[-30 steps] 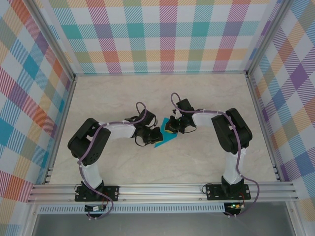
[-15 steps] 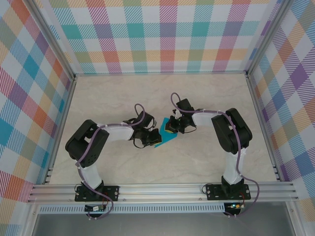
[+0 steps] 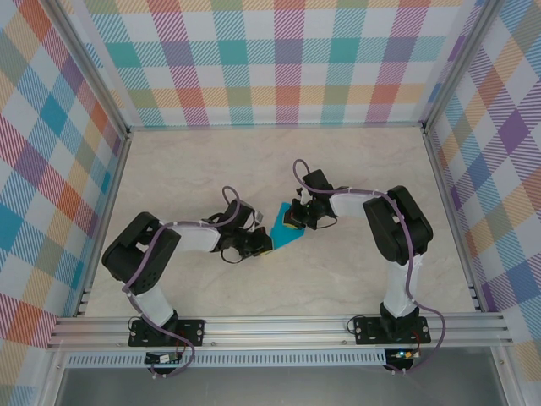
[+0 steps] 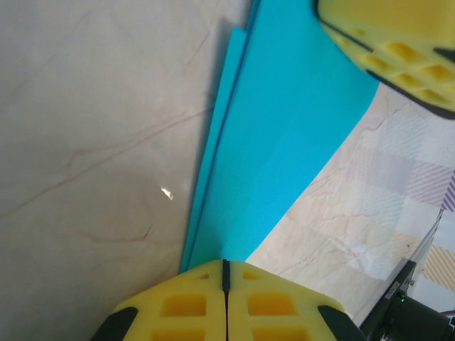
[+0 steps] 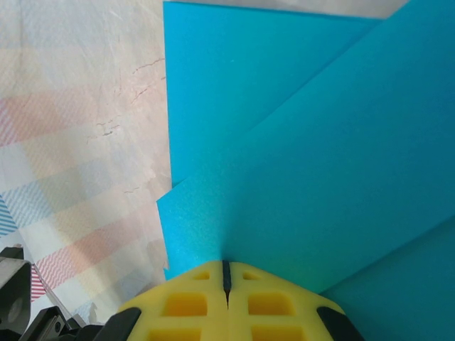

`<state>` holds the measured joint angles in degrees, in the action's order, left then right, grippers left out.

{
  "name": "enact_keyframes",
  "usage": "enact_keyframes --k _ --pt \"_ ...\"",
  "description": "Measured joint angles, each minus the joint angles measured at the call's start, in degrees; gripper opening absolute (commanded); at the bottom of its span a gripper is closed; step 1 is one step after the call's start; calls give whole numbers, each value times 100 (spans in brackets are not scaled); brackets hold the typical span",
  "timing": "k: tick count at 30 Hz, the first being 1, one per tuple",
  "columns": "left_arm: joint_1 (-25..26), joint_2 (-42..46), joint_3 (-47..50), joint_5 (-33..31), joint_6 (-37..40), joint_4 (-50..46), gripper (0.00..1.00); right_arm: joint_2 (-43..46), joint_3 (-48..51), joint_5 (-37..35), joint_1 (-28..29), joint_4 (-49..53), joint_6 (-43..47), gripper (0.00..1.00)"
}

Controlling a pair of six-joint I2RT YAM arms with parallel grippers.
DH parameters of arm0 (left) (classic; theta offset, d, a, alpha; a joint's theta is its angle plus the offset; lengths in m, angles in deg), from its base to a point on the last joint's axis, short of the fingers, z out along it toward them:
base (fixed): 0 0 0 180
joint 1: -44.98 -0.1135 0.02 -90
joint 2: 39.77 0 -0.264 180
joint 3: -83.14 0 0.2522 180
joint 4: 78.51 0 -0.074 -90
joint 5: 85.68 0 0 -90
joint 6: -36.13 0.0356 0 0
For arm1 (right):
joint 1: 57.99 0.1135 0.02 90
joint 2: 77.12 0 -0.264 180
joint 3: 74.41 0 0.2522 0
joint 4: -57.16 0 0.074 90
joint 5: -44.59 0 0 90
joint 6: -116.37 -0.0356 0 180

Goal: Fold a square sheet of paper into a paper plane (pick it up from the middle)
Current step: Fourth fold the wing at the center of the table.

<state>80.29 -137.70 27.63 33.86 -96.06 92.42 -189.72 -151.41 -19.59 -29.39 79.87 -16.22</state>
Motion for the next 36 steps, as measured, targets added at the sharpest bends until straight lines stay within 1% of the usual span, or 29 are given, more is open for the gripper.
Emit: enact_keyframes --k 4,10,14,16,20,25,31,36 --pt "-24 157 131 44 105 -120 0 0 0 -2 0 13 2 0" --pt "-70 463 221 109 142 -293 0 -9 -15 0 0 26 15 0" --pt "-72 850 264 50 39 111 0 -9 -15 2 0 24 15 0" --pt "-74 901 262 -9 -28 350 0 -9 -17 4 0 26 15 0" --pt "-74 656 236 -90 -98 601 0 -9 -22 4 0 35 15 0" --pt "-74 195 181 -188 -170 588 0 -11 -26 15 0 35 15 0" --pt "-72 42 131 -262 -164 380 0 -7 -26 46 -4 20 33 0" --pt "-57 15 -35 -348 -52 63 0 39 -24 59 -4 28 267 0"
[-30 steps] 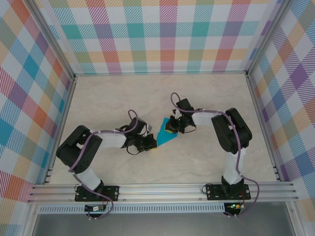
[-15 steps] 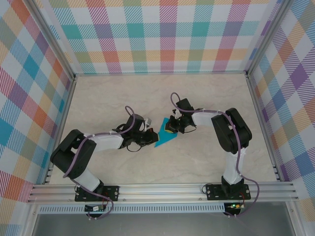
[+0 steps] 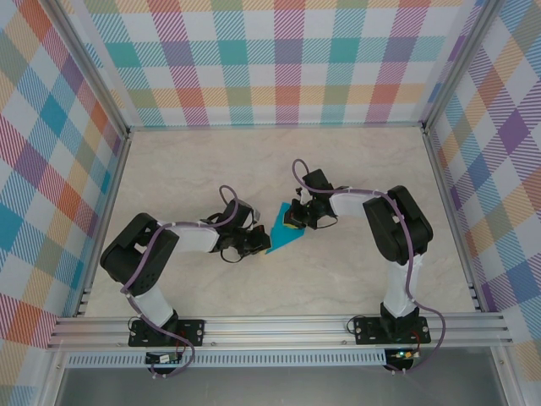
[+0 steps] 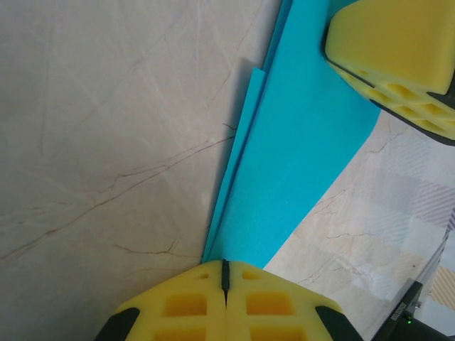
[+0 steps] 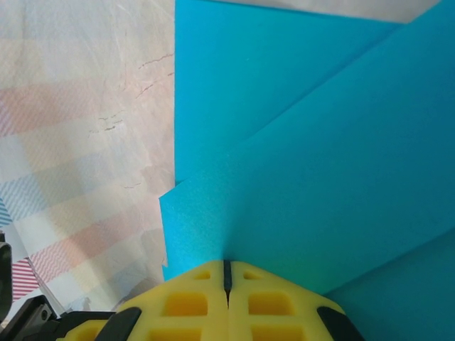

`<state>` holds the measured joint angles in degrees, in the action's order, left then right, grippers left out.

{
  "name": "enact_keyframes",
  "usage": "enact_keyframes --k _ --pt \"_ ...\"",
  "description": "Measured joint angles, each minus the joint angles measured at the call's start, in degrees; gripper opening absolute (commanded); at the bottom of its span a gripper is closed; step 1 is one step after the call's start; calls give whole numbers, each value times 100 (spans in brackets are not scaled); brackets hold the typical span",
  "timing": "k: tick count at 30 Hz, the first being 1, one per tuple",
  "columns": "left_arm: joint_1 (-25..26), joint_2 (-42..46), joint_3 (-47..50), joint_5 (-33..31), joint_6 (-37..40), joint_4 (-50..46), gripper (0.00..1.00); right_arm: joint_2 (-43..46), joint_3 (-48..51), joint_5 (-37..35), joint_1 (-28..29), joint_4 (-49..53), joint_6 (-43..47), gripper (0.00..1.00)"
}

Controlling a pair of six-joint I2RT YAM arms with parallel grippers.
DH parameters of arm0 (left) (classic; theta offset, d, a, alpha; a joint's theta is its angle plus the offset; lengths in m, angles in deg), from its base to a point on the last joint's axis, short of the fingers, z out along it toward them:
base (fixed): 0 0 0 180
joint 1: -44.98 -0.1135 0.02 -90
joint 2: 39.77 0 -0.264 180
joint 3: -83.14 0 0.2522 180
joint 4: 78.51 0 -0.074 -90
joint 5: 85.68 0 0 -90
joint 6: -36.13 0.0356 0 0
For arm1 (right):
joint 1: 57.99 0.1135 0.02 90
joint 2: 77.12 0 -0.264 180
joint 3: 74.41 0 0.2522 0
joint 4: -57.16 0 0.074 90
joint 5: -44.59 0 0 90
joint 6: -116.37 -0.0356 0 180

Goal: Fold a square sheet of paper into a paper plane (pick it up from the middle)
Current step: Fourth fold the wing at the center of the table.

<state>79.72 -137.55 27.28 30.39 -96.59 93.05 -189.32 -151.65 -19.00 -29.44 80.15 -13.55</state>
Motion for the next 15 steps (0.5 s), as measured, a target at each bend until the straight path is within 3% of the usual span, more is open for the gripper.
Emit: enact_keyframes --k 9,15 --pt "4 -33 -168 -61 125 -337 0 476 85 409 52 -114 678 0" --pt "4 -50 -223 -61 181 -435 0 442 168 549 417 -179 769 0"
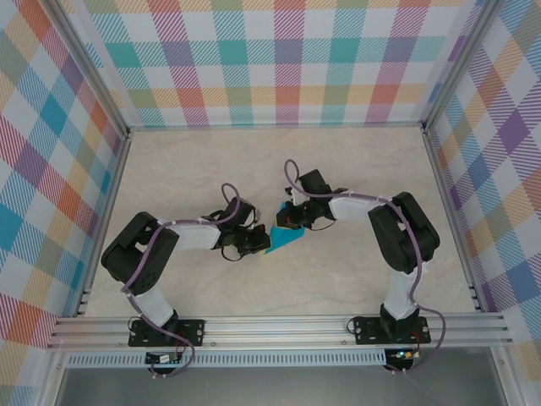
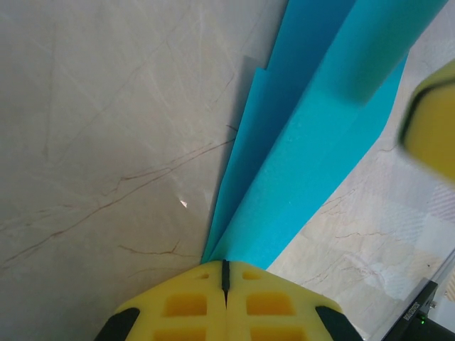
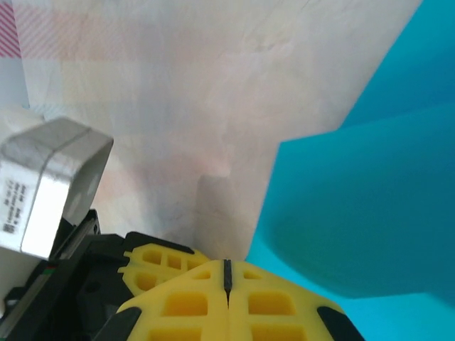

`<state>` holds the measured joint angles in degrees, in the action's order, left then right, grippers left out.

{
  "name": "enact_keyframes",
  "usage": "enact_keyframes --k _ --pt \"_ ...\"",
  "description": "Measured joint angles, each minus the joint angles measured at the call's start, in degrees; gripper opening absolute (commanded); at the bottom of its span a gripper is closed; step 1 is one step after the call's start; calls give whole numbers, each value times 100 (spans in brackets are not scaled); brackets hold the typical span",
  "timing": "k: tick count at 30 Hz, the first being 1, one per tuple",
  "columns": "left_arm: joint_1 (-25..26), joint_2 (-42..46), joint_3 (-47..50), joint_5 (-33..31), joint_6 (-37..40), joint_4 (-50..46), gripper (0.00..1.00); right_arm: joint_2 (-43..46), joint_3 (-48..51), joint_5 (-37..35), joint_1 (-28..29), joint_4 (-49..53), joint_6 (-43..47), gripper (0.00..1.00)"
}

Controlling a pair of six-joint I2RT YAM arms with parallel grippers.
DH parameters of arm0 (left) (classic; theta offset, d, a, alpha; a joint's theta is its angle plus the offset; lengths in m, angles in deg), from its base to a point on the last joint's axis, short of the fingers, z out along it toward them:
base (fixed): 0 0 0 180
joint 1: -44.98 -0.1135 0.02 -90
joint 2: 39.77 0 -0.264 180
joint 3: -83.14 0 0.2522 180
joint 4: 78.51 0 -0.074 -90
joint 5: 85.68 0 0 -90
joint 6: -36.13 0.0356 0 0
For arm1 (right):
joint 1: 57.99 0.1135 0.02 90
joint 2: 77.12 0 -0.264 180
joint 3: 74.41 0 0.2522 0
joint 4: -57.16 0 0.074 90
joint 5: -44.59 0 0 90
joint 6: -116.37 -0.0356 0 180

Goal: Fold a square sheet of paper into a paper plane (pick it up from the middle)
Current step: Fourth fold the wing at the center of the table.

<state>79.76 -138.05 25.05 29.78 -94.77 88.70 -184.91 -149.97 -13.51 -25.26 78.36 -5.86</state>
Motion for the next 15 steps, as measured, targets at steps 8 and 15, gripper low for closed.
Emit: enact_keyframes --k 8,15 --pt "4 -13 -50 -20 2 -87 0 -345 22 9 177 -46 33 0" --pt "4 -13 -50 -24 2 -111 0 -490 9 15 101 35 455 0"
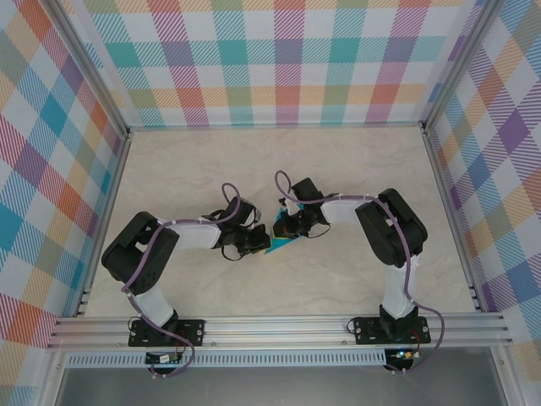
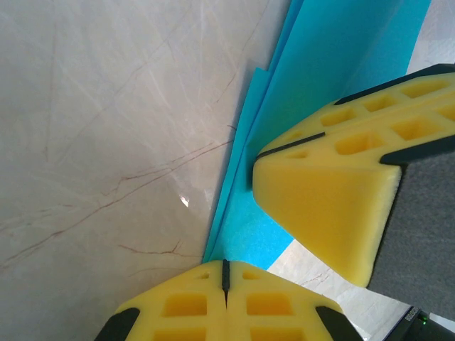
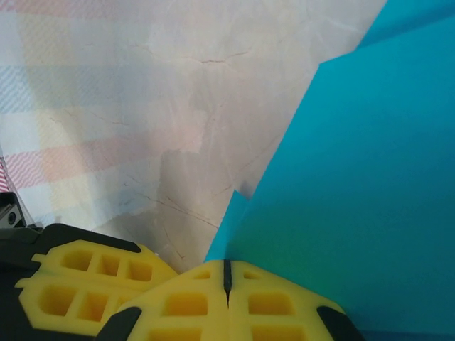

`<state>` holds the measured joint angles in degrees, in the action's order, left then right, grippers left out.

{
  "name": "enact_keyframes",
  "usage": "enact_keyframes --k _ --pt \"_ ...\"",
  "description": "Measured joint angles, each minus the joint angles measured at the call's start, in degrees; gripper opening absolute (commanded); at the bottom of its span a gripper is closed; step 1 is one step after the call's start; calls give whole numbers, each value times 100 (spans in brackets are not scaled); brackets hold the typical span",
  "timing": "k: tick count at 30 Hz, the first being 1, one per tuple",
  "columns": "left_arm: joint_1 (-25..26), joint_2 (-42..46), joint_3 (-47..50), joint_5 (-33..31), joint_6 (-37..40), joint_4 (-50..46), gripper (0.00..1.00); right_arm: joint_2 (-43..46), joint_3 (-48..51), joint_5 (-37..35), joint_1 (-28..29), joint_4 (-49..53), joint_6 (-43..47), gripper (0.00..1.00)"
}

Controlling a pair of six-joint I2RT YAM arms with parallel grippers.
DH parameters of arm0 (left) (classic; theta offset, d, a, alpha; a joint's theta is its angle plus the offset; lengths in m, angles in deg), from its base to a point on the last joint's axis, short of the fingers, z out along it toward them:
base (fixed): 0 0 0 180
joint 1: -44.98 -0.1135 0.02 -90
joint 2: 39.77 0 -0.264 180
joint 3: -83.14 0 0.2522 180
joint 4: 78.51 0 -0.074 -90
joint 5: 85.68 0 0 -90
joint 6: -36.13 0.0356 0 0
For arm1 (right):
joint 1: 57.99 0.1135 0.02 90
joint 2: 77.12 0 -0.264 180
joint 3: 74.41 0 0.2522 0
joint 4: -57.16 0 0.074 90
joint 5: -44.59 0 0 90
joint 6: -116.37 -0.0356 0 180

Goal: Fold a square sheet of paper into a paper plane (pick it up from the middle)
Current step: Fourth fold the wing at the center of the table.

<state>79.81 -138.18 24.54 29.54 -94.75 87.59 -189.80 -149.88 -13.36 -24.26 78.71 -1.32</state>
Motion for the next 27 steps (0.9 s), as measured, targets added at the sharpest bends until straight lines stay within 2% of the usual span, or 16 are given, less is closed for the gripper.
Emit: enact_keyframes --k 5,14,21,23,27 --pt "0 -2 -4 0 35 -37 0 -11 -20 20 -282 13 321 0" --pt "0 0 -4 2 127 -42 0 -592 -710 498 -1644 85 260 0" --pt "0 0 -11 42 160 -35 0 -455 -817 -26 -2065 271 229 4" --pt "0 0 -39 57 170 -55 5 -234 -789 -188 -2079 367 131 7" --pt "0 9 -219 55 168 -326 28 619 -444 -393 -2085 354 -251 22"
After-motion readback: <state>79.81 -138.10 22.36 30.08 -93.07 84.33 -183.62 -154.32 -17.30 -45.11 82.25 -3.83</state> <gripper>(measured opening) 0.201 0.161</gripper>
